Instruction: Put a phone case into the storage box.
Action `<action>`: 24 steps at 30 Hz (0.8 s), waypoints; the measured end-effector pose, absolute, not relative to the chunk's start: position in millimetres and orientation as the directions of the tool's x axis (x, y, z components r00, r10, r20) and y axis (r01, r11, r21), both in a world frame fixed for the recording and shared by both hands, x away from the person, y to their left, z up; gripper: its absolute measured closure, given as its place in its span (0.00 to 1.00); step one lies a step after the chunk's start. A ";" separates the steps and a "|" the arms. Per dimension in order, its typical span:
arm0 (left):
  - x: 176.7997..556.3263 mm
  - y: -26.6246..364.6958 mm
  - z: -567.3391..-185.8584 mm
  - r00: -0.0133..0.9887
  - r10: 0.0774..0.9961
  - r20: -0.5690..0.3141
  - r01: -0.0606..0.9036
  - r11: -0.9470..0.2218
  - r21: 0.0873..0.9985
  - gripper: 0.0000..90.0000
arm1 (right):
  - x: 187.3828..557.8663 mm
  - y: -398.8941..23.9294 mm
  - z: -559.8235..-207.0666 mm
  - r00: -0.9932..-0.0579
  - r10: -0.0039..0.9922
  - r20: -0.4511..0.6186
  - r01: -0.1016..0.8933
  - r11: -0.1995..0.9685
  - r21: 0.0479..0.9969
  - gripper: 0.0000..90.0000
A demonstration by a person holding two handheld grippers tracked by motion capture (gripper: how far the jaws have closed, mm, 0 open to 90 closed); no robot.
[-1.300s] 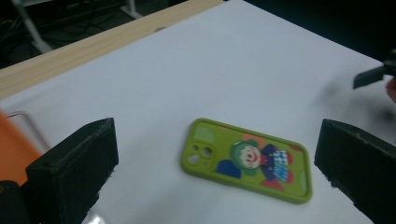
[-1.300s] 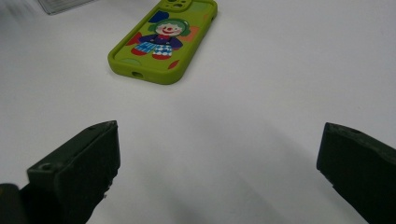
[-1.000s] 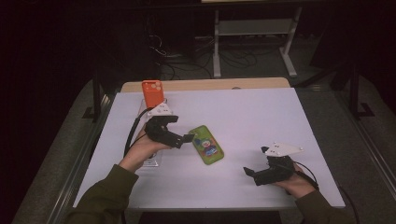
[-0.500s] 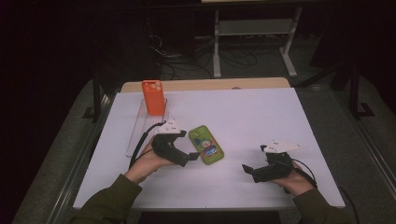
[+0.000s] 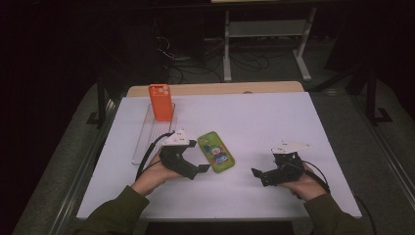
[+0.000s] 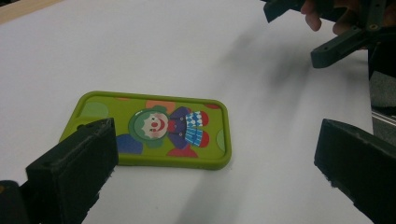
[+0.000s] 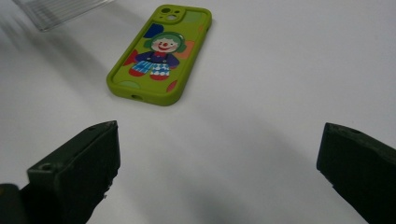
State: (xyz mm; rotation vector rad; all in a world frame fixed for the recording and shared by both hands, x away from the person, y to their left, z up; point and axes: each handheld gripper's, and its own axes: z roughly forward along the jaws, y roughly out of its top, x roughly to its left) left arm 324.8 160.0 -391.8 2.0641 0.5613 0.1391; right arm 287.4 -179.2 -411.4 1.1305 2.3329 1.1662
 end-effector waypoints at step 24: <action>328.5 167.0 -386.6 0.877 0.460 -0.136 0.347 -0.413 0.842 0.00 | 333.8 -112.8 -397.4 -0.606 0.788 0.108 0.615 0.379 0.691 0.00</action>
